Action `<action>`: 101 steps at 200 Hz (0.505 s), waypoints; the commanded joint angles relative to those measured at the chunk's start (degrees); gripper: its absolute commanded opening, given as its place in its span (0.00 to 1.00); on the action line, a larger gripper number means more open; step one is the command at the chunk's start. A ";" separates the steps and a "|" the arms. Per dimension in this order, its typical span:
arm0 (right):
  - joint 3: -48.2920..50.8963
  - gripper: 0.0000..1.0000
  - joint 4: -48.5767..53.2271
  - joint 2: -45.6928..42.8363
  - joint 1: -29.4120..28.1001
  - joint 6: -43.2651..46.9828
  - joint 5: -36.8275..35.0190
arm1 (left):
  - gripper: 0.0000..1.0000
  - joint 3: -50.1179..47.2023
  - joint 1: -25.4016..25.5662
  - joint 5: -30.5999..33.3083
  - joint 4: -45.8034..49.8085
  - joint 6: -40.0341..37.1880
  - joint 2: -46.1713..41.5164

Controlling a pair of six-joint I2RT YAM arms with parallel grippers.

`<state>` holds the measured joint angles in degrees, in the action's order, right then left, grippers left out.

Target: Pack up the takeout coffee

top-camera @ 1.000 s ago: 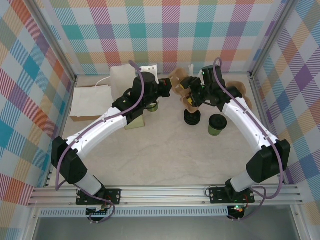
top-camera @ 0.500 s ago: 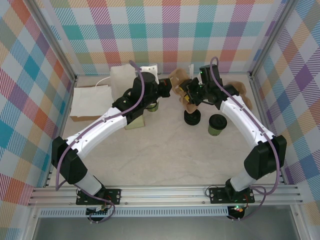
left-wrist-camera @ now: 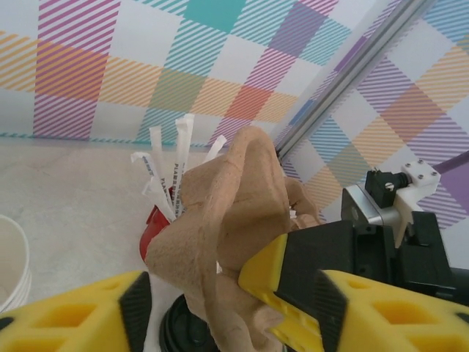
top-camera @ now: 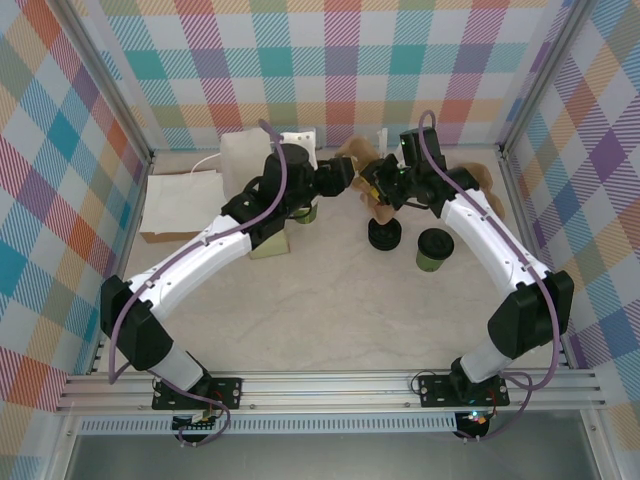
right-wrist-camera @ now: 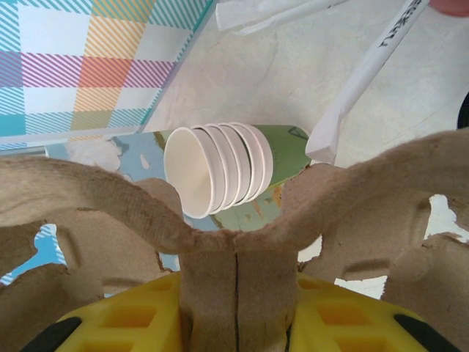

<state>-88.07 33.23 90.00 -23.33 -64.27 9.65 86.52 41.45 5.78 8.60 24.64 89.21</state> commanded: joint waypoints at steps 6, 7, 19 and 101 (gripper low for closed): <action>-2.04 0.34 2.54 -2.27 0.04 8.94 -2.77 | 0.70 4.64 -2.36 -3.47 6.83 -2.04 -4.35; -2.03 0.34 2.63 -2.32 0.04 9.23 -2.78 | 0.70 4.72 -2.48 -3.61 7.81 -2.05 -4.41; -1.78 0.34 3.30 -2.99 0.04 12.97 -3.42 | 0.71 5.59 -4.77 -5.25 11.95 -2.01 -5.57; -1.79 0.27 8.00 -5.93 0.04 36.89 -5.86 | 0.77 12.89 -26.94 -0.04 37.17 -9.43 -7.57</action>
<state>-88.20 38.50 85.52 -23.33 -37.39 5.04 98.94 17.50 0.93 36.21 20.51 82.37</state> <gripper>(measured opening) 0.279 0.762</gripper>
